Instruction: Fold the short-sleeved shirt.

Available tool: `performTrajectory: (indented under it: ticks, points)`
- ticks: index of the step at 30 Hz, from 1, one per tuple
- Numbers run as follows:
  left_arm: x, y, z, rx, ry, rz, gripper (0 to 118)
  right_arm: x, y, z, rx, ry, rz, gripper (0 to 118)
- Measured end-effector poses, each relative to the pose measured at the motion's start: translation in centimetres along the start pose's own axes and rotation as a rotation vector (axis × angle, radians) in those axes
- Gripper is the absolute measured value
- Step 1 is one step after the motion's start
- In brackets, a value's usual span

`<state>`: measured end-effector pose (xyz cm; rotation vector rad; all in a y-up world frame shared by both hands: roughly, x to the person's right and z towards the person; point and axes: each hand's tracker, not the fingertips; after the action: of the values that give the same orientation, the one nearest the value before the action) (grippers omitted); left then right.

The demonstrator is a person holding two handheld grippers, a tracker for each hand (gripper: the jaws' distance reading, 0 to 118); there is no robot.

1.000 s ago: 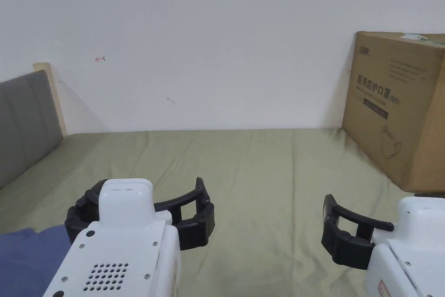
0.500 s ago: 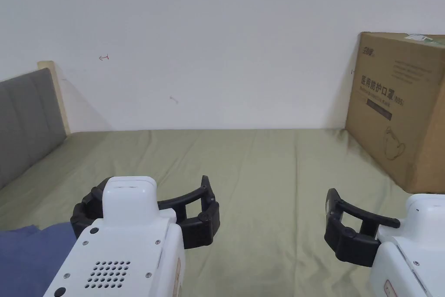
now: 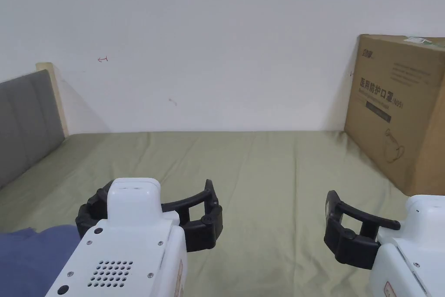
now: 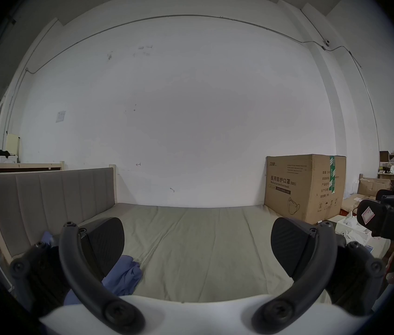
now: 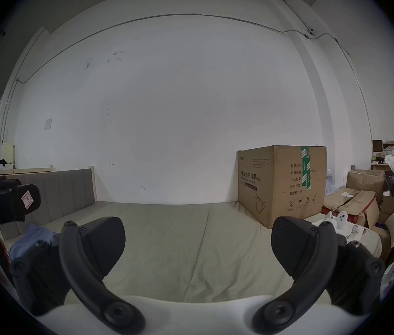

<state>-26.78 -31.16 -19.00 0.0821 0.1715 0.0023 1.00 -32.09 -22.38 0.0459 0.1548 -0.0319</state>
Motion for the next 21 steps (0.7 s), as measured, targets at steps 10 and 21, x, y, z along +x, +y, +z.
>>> performTrajectory:
  ticks: [10,21]
  points:
    - [0.7,0.1,0.4,0.02,-0.025,-0.041,99,0.2,-0.2,0.2,0.007,0.011,0.001,113]
    - [1.5,-1.6,-0.5,-0.065,-0.04,-0.073,0,1.9,-0.5,-0.4,-0.059,-0.026,-0.059,0]
